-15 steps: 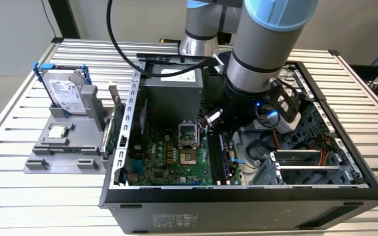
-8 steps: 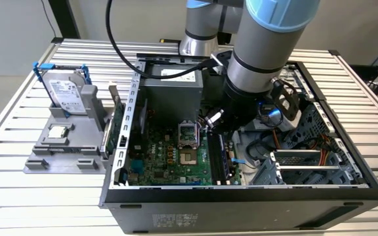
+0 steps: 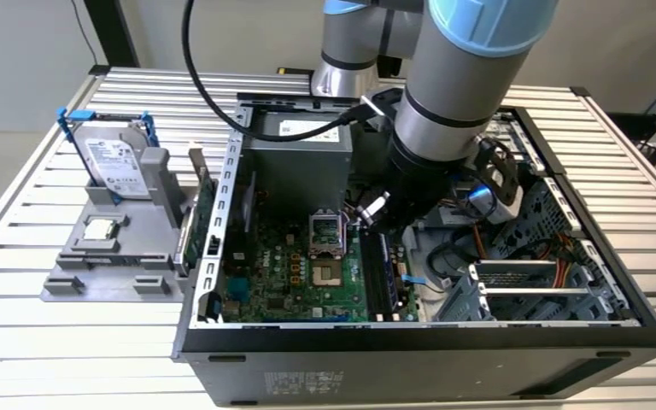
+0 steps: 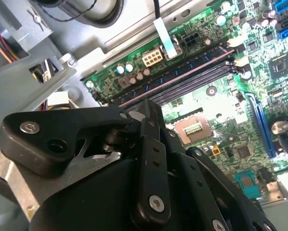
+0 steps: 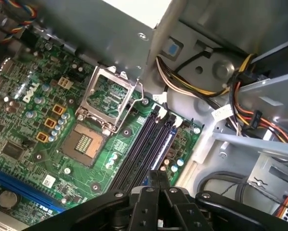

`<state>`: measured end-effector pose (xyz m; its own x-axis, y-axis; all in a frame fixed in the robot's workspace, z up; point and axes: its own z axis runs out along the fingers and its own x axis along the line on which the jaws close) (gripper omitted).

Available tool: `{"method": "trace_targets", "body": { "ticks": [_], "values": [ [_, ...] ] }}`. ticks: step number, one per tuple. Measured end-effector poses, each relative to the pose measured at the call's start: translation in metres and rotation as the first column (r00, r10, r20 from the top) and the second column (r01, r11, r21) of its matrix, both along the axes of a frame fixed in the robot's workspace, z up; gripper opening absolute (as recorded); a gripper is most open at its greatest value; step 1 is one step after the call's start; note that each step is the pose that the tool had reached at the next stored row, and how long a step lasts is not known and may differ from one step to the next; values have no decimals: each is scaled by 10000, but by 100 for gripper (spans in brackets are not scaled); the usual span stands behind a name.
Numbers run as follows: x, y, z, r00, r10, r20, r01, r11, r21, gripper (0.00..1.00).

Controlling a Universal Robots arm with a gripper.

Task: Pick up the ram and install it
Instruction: 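Press down the ram until it locks into place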

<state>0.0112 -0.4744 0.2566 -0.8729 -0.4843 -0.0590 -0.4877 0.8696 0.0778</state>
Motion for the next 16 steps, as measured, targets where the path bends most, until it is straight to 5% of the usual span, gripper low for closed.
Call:
{"method": "trace_targets", "body": {
  "ticks": [7,16],
  "values": [
    [0,0,0,9971,765,1,-765,9971,32,0],
    [1,0,0,9862,1657,11,-1657,9861,106,0]
  ]
}}
